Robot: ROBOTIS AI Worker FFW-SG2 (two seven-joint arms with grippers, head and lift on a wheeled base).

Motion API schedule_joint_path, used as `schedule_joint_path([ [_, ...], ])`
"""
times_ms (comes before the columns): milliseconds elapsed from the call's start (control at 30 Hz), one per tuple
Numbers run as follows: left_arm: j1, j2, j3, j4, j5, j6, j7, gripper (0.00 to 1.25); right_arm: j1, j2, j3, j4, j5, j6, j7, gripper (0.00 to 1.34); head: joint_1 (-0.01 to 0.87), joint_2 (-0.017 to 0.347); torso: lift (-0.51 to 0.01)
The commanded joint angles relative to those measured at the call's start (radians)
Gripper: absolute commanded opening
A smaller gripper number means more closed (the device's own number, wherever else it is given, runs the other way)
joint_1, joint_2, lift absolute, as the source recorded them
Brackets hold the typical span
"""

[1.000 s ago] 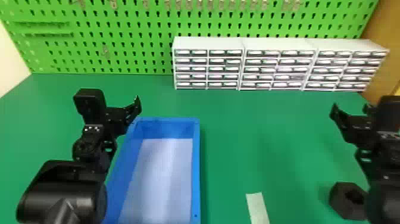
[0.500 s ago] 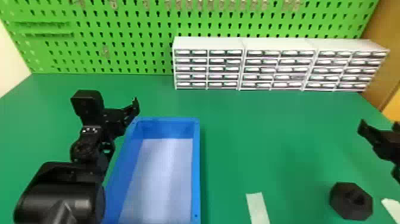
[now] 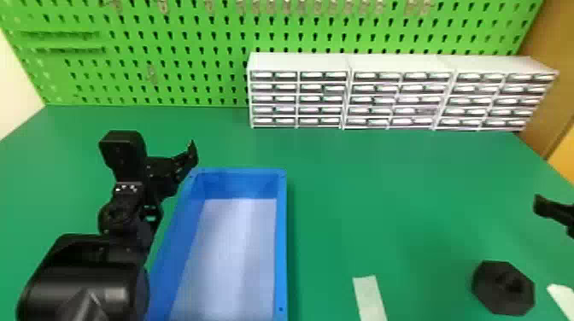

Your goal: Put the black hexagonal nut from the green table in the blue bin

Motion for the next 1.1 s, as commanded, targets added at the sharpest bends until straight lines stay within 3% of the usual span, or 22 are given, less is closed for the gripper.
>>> schedule_joint_path([
  [0,0.0,0.001,0.001,-0.001,0.0,0.0,-0.001,1.0,-0.027,-0.038,0.006,-0.022,-0.01,0.153,0.038,0.86,0.686,0.051,-0.096],
  [133,0.0,0.001,0.001,-0.001,0.0,0.001,-0.003,1.0,-0.057,-0.074,0.038,-0.024,-0.003,0.288,0.091,0.86,0.686,0.051,-0.096],
  [300,0.0,0.001,-0.001,-0.001,0.0,0.001,-0.003,1.0,-0.093,-0.101,0.096,-0.017,0.065,0.42,0.181,0.86,0.686,0.051,-0.096],
  [467,-0.001,0.003,-0.001,-0.001,0.0,0.0,-0.003,1.0,-0.122,-0.124,0.159,0.001,0.207,0.515,0.321,0.86,0.686,0.051,-0.096],
  [533,-0.001,0.003,-0.001,-0.001,0.0,0.0,-0.003,1.0,-0.133,-0.133,0.188,0.024,0.324,0.534,0.439,0.86,0.686,0.051,-0.096],
  [633,-0.001,0.004,-0.001,-0.001,-0.002,0.0,-0.003,1.0,-0.134,-0.138,0.219,0.042,0.441,0.537,0.545,0.86,0.686,0.051,-0.096],
  [833,0.0,0.004,0.001,-0.001,-0.002,0.0,-0.003,1.0,-0.142,-0.15,0.257,0.096,0.533,0.553,0.666,0.85,0.686,0.051,-0.096],
  [1067,0.0,0.006,0.001,-0.001,-0.003,0.0,-0.003,1.0,-0.14,-0.141,0.3,0.113,0.617,0.553,0.724,0.85,0.686,0.051,-0.096],
])
